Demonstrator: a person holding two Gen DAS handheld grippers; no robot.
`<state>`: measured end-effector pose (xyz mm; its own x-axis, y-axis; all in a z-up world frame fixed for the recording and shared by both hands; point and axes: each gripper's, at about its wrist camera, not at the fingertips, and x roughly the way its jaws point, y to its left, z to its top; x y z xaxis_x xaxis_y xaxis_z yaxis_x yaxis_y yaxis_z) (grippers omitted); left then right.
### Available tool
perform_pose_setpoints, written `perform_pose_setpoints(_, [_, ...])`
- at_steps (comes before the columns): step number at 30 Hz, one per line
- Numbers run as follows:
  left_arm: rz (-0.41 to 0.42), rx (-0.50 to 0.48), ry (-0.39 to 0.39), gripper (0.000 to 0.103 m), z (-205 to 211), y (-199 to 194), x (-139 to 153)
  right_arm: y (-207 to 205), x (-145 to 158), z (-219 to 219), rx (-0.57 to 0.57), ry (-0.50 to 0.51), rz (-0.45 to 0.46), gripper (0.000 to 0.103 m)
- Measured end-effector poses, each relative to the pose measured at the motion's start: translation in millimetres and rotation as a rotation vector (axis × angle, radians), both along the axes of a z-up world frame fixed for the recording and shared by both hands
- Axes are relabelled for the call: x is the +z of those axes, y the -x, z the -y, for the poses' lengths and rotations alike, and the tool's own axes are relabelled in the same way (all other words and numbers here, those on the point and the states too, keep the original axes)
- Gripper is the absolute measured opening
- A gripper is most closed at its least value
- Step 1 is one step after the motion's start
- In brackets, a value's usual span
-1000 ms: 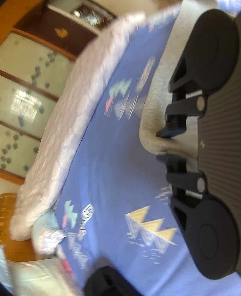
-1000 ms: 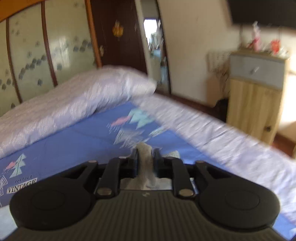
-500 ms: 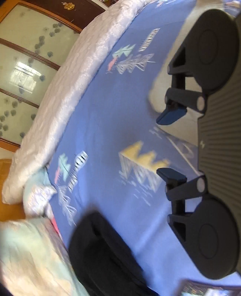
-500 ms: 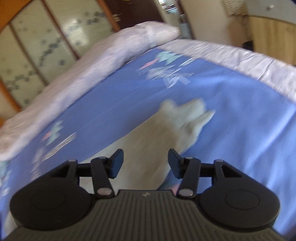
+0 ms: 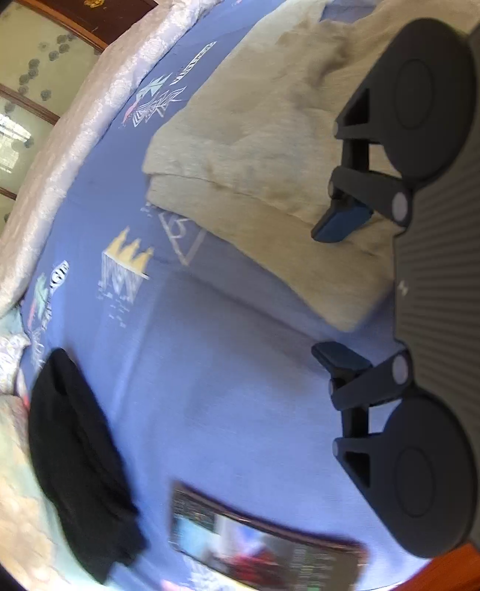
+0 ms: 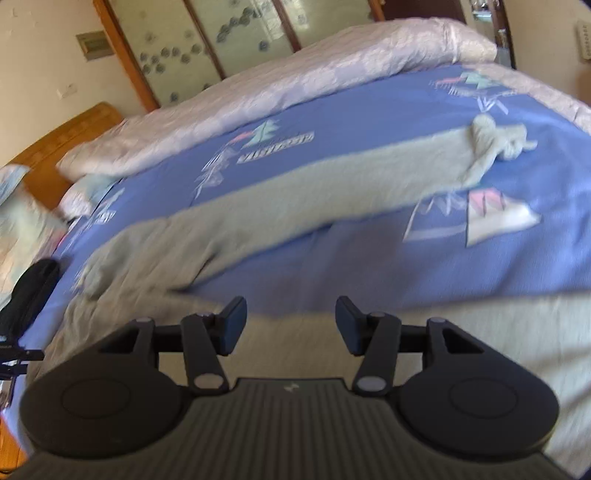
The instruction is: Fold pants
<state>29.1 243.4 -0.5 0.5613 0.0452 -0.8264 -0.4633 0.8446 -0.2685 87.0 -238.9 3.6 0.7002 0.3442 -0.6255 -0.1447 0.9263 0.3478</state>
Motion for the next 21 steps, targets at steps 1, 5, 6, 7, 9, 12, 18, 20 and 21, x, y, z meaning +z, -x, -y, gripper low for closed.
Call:
perform_pose_setpoints(1, [0.006, 0.001, -0.002, 0.063, 1, 5, 0, 3, -2, 0, -0.002, -0.019, -0.012, 0.056])
perform_pose_setpoints(5, [0.009, 0.015, -0.011, 0.037, 10, 17, 1, 15, -6, -6, -0.010, -0.101, -0.046, 0.050])
perform_pose_setpoints(6, [-0.003, 0.005, -0.032, 0.029, 14, 16, 0, 15, -8, -8, -0.001, -0.121, -0.060, 0.048])
perform_pose_setpoints(7, [-0.016, -0.008, -0.067, 0.026, 19, 15, 0, 21, -7, -16, 0.008, -0.135, -0.068, 0.047])
perform_pose_setpoints(9, [-0.037, -0.033, -0.132, 0.025, 29, 13, 0, 22, -14, -26, 0.035, -0.105, -0.101, 0.046])
perform_pose_setpoints(12, [-0.053, -0.030, -0.122, 0.025, 29, 12, 6, 20, -32, -35, 0.038, 0.003, -0.146, 0.033])
perform_pose_setpoints(18, [0.081, -0.088, -0.120, 0.036, 16, -4, 54, 14, -17, -16, -0.004, -0.038, -0.136, 0.036])
perform_pose_setpoints(20, [0.124, -0.117, -0.206, 0.040, 16, -29, 70, 8, -16, -6, -0.039, -0.038, -0.135, 0.036])
perform_pose_setpoints(21, [0.141, -0.133, -0.250, 0.040, 16, -49, 76, 5, -16, -1, -0.057, -0.043, -0.135, 0.036])
